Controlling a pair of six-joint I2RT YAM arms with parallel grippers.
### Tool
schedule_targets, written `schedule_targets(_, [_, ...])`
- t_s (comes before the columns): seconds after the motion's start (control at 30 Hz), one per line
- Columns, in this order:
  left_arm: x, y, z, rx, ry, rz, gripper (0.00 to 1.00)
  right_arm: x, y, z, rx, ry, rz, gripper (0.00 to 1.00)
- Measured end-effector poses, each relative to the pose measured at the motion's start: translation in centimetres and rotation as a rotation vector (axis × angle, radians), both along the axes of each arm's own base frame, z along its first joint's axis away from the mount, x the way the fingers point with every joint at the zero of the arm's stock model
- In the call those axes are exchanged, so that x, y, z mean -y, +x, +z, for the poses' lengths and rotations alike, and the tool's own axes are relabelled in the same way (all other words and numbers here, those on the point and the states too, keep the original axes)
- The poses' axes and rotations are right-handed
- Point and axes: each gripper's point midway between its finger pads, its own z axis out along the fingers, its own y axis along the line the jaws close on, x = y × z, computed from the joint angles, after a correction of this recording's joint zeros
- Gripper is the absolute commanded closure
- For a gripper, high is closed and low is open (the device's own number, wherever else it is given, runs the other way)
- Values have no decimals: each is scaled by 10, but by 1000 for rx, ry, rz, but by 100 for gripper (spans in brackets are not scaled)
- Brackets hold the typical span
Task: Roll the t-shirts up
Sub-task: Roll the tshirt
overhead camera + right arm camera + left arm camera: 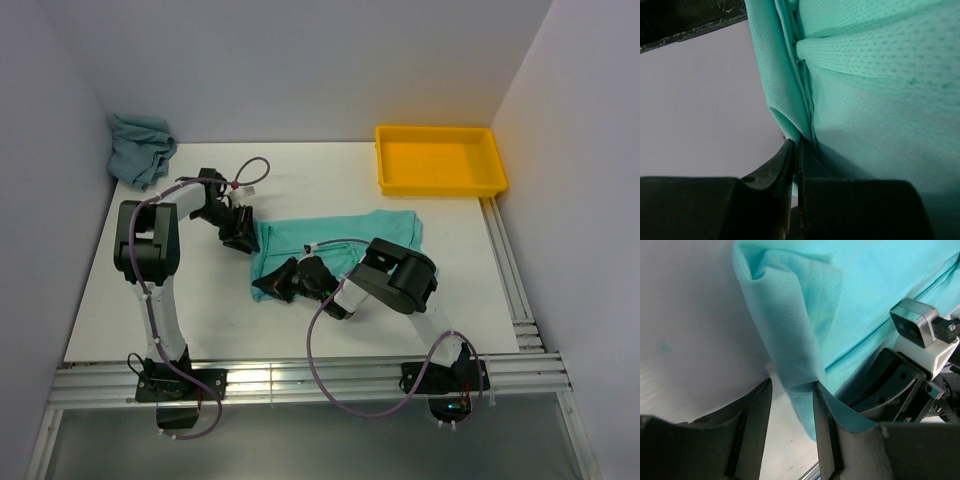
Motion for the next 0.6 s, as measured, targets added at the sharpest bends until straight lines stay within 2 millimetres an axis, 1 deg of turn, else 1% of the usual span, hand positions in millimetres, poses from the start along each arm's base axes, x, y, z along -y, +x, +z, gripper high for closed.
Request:
schedule_targets(0.07, [5,0,0,2,-1,-3,56,0,1,1,0,8,-1,99])
schedule_targets(0.13, [11,0,0,1,-1,-3,59,0,1,1,2,13,-2,99])
schedule_targets(0.17, [13,0,0,1,0,-4,64,0,1,1,2,14,-2,99])
schedule_targets(0.27, [19,-1,-4,-8,15,-4,73,0,1,1,2,13,0,97])
schedule_targets(0.3, [20,-1,-4,-11,22,-3,80,0,0,0,3,9,1,93])
schedule_targets(0.33, [20,-1,-5,-11,32,-2,83,1,1,-1,6,0,3,89])
schedule_targets(0.37, [20,-1,-5,-11,44,-2,90,1,1,-3,9,-14,4,85])
schedule_targets(0.4, [20,-1,-5,-11,53,-2,93,1,2,-5,11,-28,5,75])
schedule_targets(0.47, [20,0,-5,-7,78,-6,100,1,3,-6,2,-61,3,67])
schedule_targets(0.5, [19,0,-5,-6,90,-8,100,0,5,-4,2,-79,3,60])
schedule_targets(0.6, [17,2,-5,8,137,-11,100,1,10,3,17,-166,-4,52])
